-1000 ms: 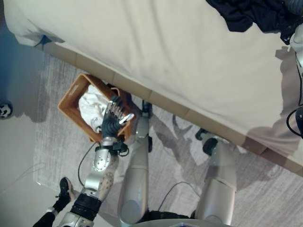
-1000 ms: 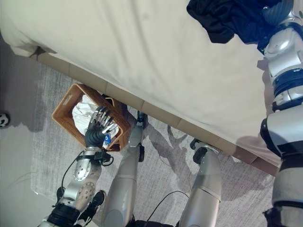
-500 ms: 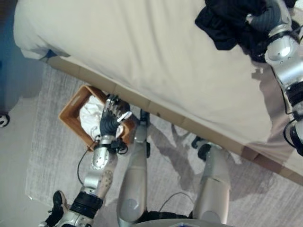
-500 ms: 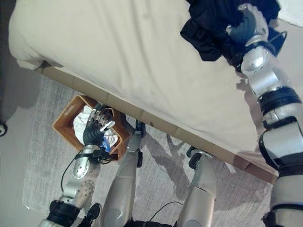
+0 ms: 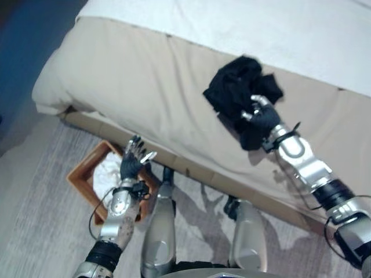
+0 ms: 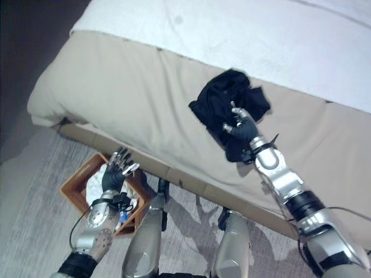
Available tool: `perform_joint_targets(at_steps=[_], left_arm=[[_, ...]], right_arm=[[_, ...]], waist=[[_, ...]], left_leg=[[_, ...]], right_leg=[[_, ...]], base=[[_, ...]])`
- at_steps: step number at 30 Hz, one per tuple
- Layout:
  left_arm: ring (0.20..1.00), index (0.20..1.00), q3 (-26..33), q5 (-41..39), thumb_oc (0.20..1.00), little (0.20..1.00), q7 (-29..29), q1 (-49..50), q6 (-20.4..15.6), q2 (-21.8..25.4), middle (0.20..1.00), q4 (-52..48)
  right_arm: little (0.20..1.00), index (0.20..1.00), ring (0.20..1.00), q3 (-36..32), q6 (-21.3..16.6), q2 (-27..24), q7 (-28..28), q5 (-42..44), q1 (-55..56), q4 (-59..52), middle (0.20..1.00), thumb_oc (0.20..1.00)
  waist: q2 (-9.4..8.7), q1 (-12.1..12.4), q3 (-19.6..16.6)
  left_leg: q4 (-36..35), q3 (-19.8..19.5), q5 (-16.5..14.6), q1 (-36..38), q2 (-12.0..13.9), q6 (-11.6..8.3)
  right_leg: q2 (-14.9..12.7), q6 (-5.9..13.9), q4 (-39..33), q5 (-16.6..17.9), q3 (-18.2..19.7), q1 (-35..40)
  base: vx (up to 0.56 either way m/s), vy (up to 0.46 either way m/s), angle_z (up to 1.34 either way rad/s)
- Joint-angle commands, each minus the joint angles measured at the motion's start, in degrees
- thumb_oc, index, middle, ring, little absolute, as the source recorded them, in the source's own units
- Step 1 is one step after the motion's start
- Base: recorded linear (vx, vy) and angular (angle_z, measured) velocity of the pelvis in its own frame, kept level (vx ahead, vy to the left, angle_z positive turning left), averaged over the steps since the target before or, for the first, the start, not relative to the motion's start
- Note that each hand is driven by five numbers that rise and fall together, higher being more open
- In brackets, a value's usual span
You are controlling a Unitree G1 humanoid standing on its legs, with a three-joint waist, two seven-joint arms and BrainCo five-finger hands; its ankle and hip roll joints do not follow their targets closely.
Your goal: Pick up clothes into the bucket
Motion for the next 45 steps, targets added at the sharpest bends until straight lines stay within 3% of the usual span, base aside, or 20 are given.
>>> perform_joint_targets(at_steps=[1, 4, 10, 16, 27, 36, 38, 42, 43, 44, 45], left_arm=[[1.0, 1.0, 1.3, 2.5, 1.0, 1.0, -1.8, 0.0, -1.2, 2.0, 1.0, -2.7], [1.0, 1.0, 1.4, 6.1, 1.0, 1.0, -2.7, 1.2, -0.6, 2.8, 1.0, -2.0], [1.0, 1.0, -0.7, 17.3, 1.0, 1.0, -1.9, 0.2, 0.3, 4.9, 1.0, -0.3], [1.0, 1.0, -5.1, 25.5, 1.0, 1.0, -1.4, -6.1, 0.5, 8.2, 1.0, -4.7], [1.0, 1.0, -13.5, 17.6, 1.0, 1.0, -4.2, -20.7, 0.2, 3.9, 1.0, -8.0], [1.0, 1.0, -19.3, 9.2, 1.0, 1.0, -8.4, -26.7, 2.7, 0.2, 1.0, -4.6], [1.0, 1.0, -21.2, 3.0, 1.0, 1.0, -10.9, -27.6, 4.5, -2.5, 1.0, -1.0], [1.0, 1.0, -22.9, -1.3, 1.0, 1.0, -13.8, -28.2, 5.8, -4.3, 1.0, 2.5], [0.514, 0.514, -23.0, -2.9, 0.514, 0.514, -14.9, -27.9, 6.2, -5.0, 0.514, 3.3], [0.2, 0.2, -22.8, -3.3, 0.2, 0.2, -15.1, -27.5, 6.2, -5.4, 0.2, 4.0], [0.2, 0.2, -22.5, -3.9, 0.2, 0.2, -15.3, -27.0, 6.3, -5.9, 0.2, 4.8]], right_arm=[[0.2, 0.2, 0.2, -2.2, -5.0, 0.4, 2.5, 3.1, -3.8, -4.1, 0.2, 0.2], [0.2, 0.2, 0.2, -3.2, -5.4, -0.9, 7.1, 8.1, -0.3, -9.0, 0.2, 0.2], [0.2, 0.2, 0.2, -7.0, -5.8, -2.0, 11.3, 16.7, 2.6, -15.9, 0.2, 0.2], [0.2, 0.2, 0.2, -4.4, -4.8, -4.5, 14.6, 21.8, -2.0, -21.2, 0.2, 0.2], [0.2, 0.2, 0.2, -0.4, -2.7, -2.3, 17.1, 26.8, -5.4, -23.9, 0.2, 0.2], [0.2, 0.2, 0.2, 1.6, -1.9, -1.8, 17.7, 27.7, -7.2, -24.2, 0.2, 0.2], [0.2, 0.2, 0.2, 2.5, -1.8, -1.4, 18.0, 28.7, -8.3, -24.6, 0.2, 0.2], [0.2, 0.2, 0.2, 3.0, -1.8, -0.2, 18.2, 30.6, -8.6, -23.8, 0.2, 0.2], [0.2, 0.2, 0.2, 2.9, -1.9, 0.0, 18.2, 30.9, -8.8, -23.6, 0.2, 0.2], [0.2, 0.2, 0.2, 2.9, -2.0, 0.2, 18.2, 30.9, -8.9, -23.6, 0.2, 0.2], [0.2, 0.2, 0.2, 2.8, -2.0, 0.4, 18.2, 31.0, -8.8, -23.7, 0.2, 0.2]], waist=[[-3.61, -1.2, -2.8], [-4.41, -2.0, -5.8], [-5.7, -3.9, -12.5], [-6.12, -5.2, -18.6], [-6.23, -6.9, -22.5], [-5.95, -8.4, -23.7], [-5.83, -9.2, -24.1], [-5.74, -10.2, -24.4], [-5.78, -10.5, -24.5], [-5.81, -10.6, -24.6], [-5.84, -10.7, -24.7]], left_leg=[[2.8, 0.0, -6.5, 4.5, 1.9, -1.67], [2.3, 0.7, -7.6, 7.9, 2.0, -1.48], [-0.1, 2.6, -8.4, 14.1, 3.0, -1.46], [-3.7, 5.7, -8.4, 19.7, 3.6, -1.89], [-2.6, 7.7, -10.5, 23.8, 3.8, -2.06], [-2.5, 8.2, -10.5, 25.1, 4.3, -2.28], [-2.6, 8.6, -10.6, 25.5, 4.3, -2.33], [-2.7, 9.3, -10.6, 26.2, 4.6, -2.39], [-2.8, 9.5, -10.6, 26.4, 4.6, -2.41], [-2.7, 9.6, -10.6, 26.4, 4.6, -2.41], [-2.6, 9.7, -10.7, 26.4, 4.6, -2.4]], right_leg=[[-2.7, 4.37, -17.7, 16.3, 0.5, 6.2], [-2.0, 4.65, -19.5, 16.3, 0.4, 9.8], [-0.4, 5.05, -22.9, 16.6, 0.5, 15.4], [1.1, 5.18, -26.1, 17.4, 1.3, 18.7], [1.7, 5.18, -27.5, 17.3, 2.5, 22.4], [1.9, 5.18, -27.4, 16.8, 2.7, 23.6], [2.1, 5.14, -27.5, 16.7, 3.2, 23.6], [2.2, 5.12, -27.5, 16.7, 3.9, 23.5], [2.3, 5.13, -27.5, 16.7, 4.0, 23.5], [2.3, 5.12, -27.5, 16.7, 4.2, 23.5], [2.3, 5.07, -27.4, 16.7, 4.4, 23.5]], base=[[0.1, 0.018, -0.07], [0.13, 0.021, 0.01], [0.13, 0.017, -0.12], [0.1, 0.027, -0.17], [0.06, 0.006, -0.13], [0.02, -0.001, -0.02], [0.0, 0.0, 0.0], [0.02, 0.001, -0.05], [0.02, 0.002, -0.14], [0.01, -0.001, -0.18], [0.01, -0.008, -0.15]])
